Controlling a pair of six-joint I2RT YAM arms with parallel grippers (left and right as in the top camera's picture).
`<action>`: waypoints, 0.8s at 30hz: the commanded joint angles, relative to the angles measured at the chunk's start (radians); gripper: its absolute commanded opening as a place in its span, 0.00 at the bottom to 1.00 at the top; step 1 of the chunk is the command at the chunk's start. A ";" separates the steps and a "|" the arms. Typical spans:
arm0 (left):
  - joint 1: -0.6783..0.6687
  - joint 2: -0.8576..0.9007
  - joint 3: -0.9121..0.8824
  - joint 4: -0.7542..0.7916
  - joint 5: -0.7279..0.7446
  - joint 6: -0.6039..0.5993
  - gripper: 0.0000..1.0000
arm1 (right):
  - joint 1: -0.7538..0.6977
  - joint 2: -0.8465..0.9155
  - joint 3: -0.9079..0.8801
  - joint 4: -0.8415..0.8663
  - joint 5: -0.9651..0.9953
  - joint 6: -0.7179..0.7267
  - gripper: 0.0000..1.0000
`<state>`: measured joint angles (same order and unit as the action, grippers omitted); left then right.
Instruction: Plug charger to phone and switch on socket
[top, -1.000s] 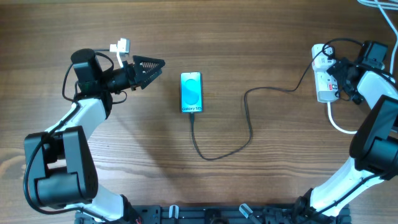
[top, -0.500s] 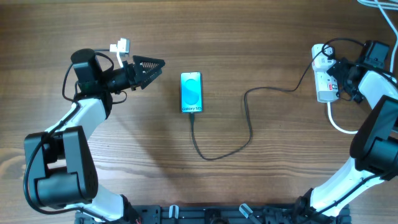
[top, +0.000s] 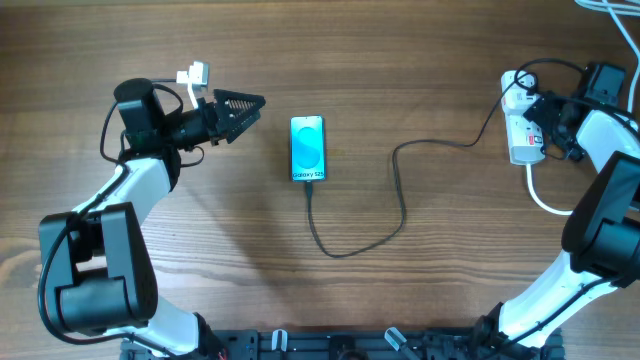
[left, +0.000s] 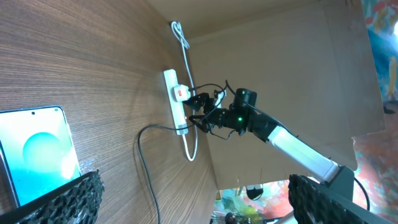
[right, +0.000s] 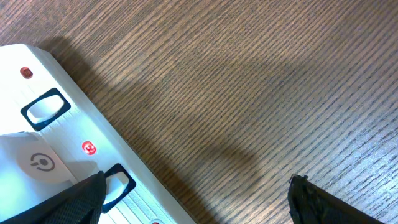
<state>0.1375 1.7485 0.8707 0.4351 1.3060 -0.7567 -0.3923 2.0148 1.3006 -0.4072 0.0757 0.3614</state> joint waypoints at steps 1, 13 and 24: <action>0.002 -0.013 0.012 0.003 0.001 0.017 1.00 | 0.066 0.073 -0.045 -0.053 -0.073 -0.039 1.00; 0.002 -0.013 0.012 0.003 0.001 0.017 1.00 | 0.056 -0.055 0.011 -0.188 0.078 -0.046 1.00; 0.002 -0.013 0.012 0.003 0.001 0.017 1.00 | 0.057 -0.055 0.011 0.011 0.077 -0.046 1.00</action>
<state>0.1375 1.7485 0.8707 0.4347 1.3060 -0.7567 -0.3462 1.9743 1.2980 -0.4435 0.1669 0.3084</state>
